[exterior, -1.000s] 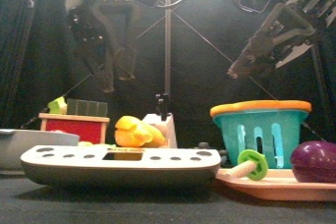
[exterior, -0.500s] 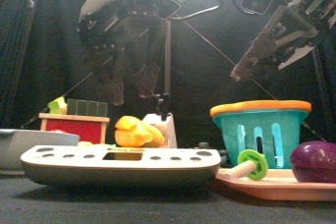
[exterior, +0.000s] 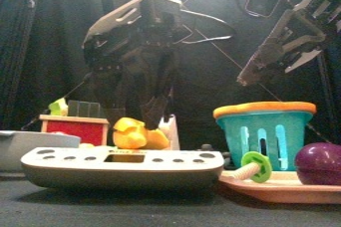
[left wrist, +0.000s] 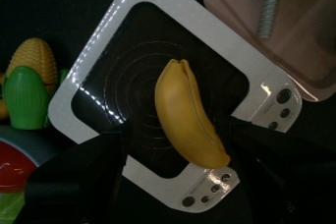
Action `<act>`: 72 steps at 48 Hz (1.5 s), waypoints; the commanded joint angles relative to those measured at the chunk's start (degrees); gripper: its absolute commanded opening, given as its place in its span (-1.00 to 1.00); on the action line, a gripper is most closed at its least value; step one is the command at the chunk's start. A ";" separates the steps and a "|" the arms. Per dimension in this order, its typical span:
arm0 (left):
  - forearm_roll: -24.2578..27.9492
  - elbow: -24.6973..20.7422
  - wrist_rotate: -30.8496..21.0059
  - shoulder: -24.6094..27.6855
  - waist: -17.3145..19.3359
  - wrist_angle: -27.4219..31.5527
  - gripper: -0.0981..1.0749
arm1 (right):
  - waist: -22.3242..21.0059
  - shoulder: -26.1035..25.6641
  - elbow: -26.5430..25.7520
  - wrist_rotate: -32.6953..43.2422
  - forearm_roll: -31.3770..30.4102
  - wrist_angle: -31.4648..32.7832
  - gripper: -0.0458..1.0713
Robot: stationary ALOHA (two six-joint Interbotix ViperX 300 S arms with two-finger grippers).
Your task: Grab banana
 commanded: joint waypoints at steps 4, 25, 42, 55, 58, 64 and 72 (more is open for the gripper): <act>0.00 -0.88 0.00 -0.35 0.79 -0.09 0.85 | 0.09 -0.70 -0.35 -0.09 0.18 -0.26 0.56; -0.44 0.26 0.62 -0.18 1.32 -0.35 0.59 | 0.09 -0.70 -0.26 -0.09 0.26 -0.26 0.56; 0.79 0.44 5.63 -4.48 0.97 0.09 0.46 | 0.09 -0.70 -0.18 -0.09 0.26 -0.26 0.56; 1.32 0.88 5.54 -5.10 0.88 0.88 0.46 | 0.09 -0.62 -0.18 -0.09 0.26 -0.26 0.56; 1.32 0.88 5.54 -5.10 0.88 0.88 0.46 | 0.09 -0.53 -0.09 -0.09 0.26 -0.26 0.56; 1.32 0.88 5.89 -5.27 0.88 0.88 0.46 | 0.09 -0.53 -0.09 -0.09 0.35 -0.26 0.55; 1.41 1.93 5.71 -5.89 0.79 0.88 0.46 | -0.09 -0.53 -0.18 -0.09 0.26 -0.26 0.55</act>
